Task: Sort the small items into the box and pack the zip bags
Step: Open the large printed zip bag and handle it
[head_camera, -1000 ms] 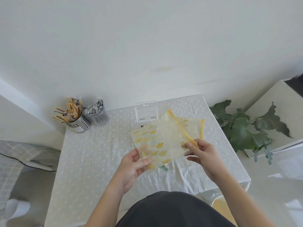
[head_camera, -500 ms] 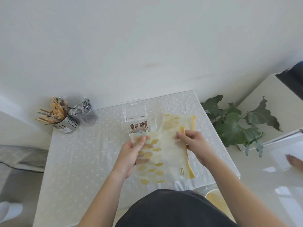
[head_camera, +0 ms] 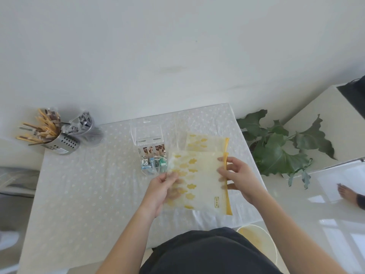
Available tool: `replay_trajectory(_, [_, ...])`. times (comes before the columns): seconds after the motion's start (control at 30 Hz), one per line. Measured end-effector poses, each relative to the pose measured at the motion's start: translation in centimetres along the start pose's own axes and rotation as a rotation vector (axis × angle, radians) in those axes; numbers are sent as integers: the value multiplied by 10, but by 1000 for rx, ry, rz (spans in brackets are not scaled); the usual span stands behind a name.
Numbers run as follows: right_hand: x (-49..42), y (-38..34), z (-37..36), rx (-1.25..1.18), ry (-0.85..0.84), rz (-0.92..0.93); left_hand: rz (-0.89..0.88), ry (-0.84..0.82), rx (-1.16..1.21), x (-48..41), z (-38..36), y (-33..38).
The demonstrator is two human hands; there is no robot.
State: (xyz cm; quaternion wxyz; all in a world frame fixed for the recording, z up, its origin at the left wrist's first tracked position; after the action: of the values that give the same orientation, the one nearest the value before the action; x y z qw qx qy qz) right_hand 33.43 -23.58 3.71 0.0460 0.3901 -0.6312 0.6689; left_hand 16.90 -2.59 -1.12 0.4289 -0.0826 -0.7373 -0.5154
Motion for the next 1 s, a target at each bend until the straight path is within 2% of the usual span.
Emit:
replay_trajectory(0.07, [-12, -2, 23, 28, 114, 46, 56, -63, -64, -10, -12, -13])
replay_trajectory(0.13, [-27, -2, 41, 58, 200, 74, 89, -51, -111, -22, -16, -24])
replay_trajectory(0.27, [-62, 0, 52, 107, 237, 93, 68, 75, -32, -50, -19, -24])
replay_trajectory(0.4, [-98, 5, 62, 78, 293, 92, 73, 67, 110, -72, -25, -22])
replay_trajectory(0.47, [-115, 9, 64, 76, 296, 69, 66, 93, 70, -79, -17, -24])
replay_trajectory(0.53, [-128, 11, 61, 200, 293, 49, 57, 145, -39, -81, -3, -28])
replay_trajectory(0.63, [-128, 10, 57, 576, 358, 82, 49, 286, -188, -76, 26, -41])
replay_trajectory(0.73, [-115, 13, 48, 732, 437, 172, 36, 409, -298, -64, 53, -55])
replay_trajectory(0.8, [-108, 19, 29, 753, 391, 229, 29, 459, -411, -56, 67, -62])
replay_trajectory(0.87, [-101, 29, -1, 749, 268, 259, 25, 496, -504, -50, 75, -66])
replay_trajectory(1.0, [-94, 67, -62, 753, 23, 159, 35, 530, -561, -50, 83, -75])
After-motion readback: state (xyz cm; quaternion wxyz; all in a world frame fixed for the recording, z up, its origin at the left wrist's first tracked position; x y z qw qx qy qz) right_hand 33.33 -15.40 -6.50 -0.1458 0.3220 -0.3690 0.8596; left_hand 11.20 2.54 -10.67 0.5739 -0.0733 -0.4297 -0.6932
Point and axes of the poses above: each hand's wrist, its own x-axis away from the middle knuckle, its own z-axis out of the back of the hand, y = z × x, the point moved 10 cm from there along -x, towards the middle knuckle, and after that the axes turned 8 degrees about -x, right-handed, at the moved point
